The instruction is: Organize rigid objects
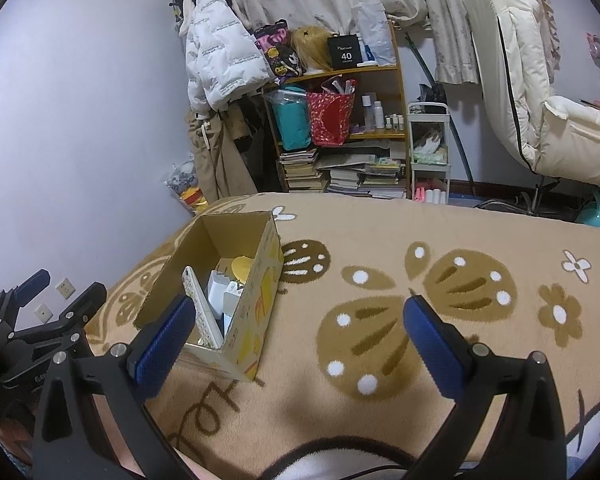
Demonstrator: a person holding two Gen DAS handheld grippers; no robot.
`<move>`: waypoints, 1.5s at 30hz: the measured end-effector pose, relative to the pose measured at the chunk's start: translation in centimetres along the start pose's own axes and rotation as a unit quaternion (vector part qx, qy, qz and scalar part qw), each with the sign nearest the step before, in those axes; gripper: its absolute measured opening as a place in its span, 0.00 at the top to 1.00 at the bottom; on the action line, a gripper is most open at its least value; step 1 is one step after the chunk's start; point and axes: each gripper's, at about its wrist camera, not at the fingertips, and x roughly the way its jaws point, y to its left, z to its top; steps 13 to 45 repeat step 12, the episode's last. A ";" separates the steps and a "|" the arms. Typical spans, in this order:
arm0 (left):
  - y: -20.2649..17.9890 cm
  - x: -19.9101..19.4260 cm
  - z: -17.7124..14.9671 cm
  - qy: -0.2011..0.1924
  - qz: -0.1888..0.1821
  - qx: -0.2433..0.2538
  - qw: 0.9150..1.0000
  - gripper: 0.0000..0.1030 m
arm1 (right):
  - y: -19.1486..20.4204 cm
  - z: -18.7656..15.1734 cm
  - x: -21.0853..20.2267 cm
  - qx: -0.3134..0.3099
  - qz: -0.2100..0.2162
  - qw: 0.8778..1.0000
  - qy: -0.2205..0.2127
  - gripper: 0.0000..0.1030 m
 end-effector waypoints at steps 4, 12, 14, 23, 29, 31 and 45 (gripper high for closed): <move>0.1 0.0 0.0 -0.001 0.000 0.001 1.000 0.02 | 0.0 -0.3 0.1 -0.002 0.001 1.000 0.004 0.00; 0.6 0.1 0.1 0.003 -0.005 -0.009 1.000 0.02 | 0.0 -0.2 0.1 -0.002 0.001 1.000 0.003 0.00; 0.6 0.1 0.1 0.003 -0.005 -0.009 1.000 0.02 | 0.0 -0.2 0.1 -0.002 0.001 1.000 0.003 0.00; 0.6 0.1 0.1 0.003 -0.005 -0.009 1.000 0.02 | 0.0 -0.2 0.1 -0.002 0.001 1.000 0.003 0.00; 0.6 0.1 0.1 0.003 -0.005 -0.009 1.000 0.02 | 0.0 -0.2 0.1 -0.002 0.001 1.000 0.003 0.00; 0.6 0.1 0.1 0.003 -0.005 -0.009 1.000 0.02 | 0.0 -0.2 0.1 -0.002 0.001 1.000 0.003 0.00; 0.6 0.1 0.1 0.003 -0.005 -0.009 1.000 0.02 | 0.0 -0.2 0.1 -0.002 0.001 1.000 0.003 0.00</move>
